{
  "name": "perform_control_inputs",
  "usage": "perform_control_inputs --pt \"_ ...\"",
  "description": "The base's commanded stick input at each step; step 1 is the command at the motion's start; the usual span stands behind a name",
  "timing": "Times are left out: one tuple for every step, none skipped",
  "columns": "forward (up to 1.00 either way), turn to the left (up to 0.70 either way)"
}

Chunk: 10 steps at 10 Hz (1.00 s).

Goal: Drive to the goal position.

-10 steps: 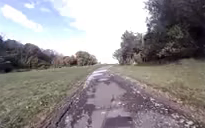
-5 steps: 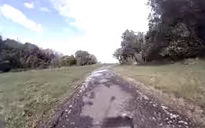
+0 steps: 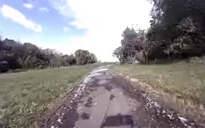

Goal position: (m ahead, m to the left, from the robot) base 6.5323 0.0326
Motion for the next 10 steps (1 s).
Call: perform_control_inputs --pt "0.70 0.01" --pt "0.70 0.01" --pt "0.70 0.01" --pt "0.70 0.01" --pt "0.70 0.01" --pt "0.70 0.01" --pt "0.70 0.01" --pt "0.70 0.01" --pt "0.70 0.01" --pt "0.70 0.01"
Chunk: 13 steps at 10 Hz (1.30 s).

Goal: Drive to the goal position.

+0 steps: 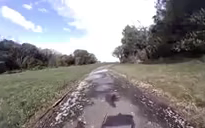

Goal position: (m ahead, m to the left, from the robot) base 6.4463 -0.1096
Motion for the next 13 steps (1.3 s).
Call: perform_control_inputs --pt "0.70 0.01" --pt "0.70 0.01" --pt "0.70 0.01" --pt "0.70 0.01" --pt "0.70 0.01" --pt "0.70 0.01" --pt "0.70 0.01" --pt "0.70 0.01" --pt "0.70 0.01" --pt "0.70 0.01" --pt "0.70 0.01" --pt "0.70 0.01" --pt "0.70 0.01"
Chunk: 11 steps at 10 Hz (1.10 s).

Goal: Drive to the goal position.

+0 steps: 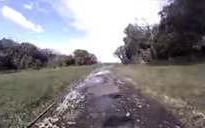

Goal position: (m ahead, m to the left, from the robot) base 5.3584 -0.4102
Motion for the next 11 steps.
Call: perform_control_inputs --pt "0.70 0.01" --pt "0.70 0.01" --pt "0.70 0.01" --pt "0.70 0.01" --pt "0.70 0.01" --pt "0.70 0.01" --pt "0.70 0.01" --pt "0.70 0.01" --pt "0.70 0.01" --pt "0.70 0.01" --pt "0.70 0.01"
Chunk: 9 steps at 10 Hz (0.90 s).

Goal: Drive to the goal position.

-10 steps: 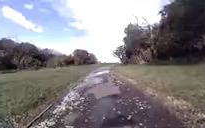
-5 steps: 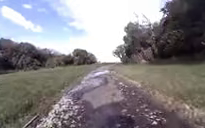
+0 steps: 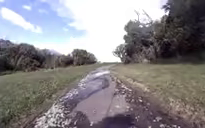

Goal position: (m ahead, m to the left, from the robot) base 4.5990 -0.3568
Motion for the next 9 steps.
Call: perform_control_inputs --pt "0.70 0.01" --pt "0.70 0.01" --pt "0.70 0.01" --pt "0.70 0.01" --pt "0.70 0.01" --pt "0.70 0.01" --pt "0.70 0.01" --pt "0.70 0.01" --pt "0.70 0.01"
